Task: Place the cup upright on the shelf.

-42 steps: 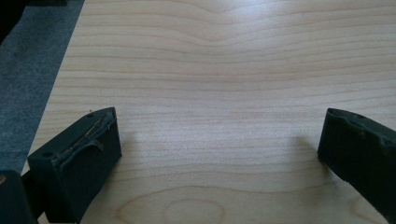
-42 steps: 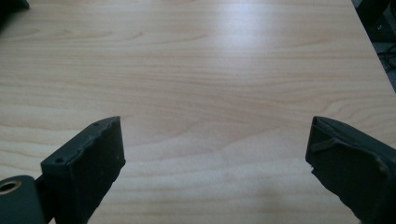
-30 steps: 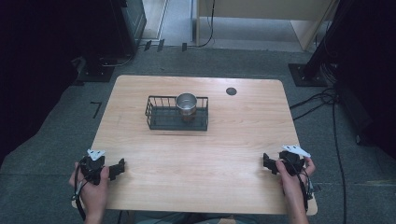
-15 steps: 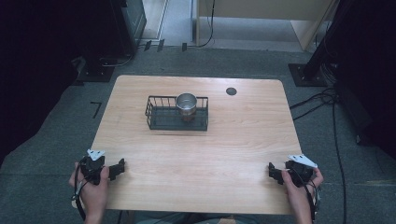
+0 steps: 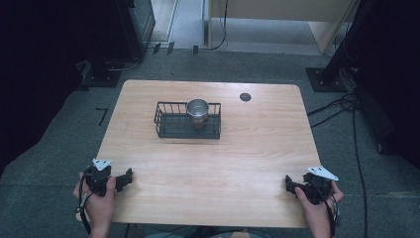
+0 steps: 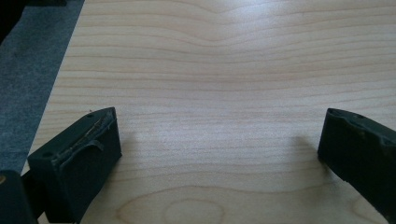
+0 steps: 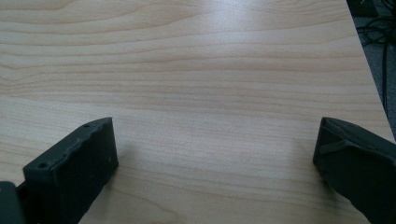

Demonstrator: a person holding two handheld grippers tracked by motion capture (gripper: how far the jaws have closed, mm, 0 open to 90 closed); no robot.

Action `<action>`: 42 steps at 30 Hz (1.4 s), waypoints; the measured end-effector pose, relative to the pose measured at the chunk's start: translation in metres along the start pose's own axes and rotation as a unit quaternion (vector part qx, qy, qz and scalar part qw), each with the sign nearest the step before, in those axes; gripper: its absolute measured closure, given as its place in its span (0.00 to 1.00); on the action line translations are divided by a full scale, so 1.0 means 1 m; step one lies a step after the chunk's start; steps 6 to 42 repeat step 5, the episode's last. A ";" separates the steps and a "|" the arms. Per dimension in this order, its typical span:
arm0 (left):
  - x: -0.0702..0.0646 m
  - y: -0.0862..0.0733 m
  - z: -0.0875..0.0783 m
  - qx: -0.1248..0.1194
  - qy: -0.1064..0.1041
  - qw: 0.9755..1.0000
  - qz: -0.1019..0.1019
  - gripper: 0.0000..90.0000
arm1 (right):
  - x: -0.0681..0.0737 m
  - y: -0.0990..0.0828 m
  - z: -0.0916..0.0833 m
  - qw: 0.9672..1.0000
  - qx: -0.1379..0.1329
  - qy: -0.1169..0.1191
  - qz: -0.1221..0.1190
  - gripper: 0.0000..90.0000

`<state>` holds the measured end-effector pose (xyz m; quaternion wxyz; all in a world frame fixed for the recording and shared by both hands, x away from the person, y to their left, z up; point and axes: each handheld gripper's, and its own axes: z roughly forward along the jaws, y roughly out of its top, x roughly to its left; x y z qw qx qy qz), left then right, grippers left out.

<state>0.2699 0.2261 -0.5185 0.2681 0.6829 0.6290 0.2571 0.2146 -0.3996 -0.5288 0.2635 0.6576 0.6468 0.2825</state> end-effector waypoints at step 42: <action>-0.002 0.001 0.001 0.000 -0.001 1.000 0.001 0.00 | 0.000 0.000 0.000 1.000 0.000 0.000 0.000 0.00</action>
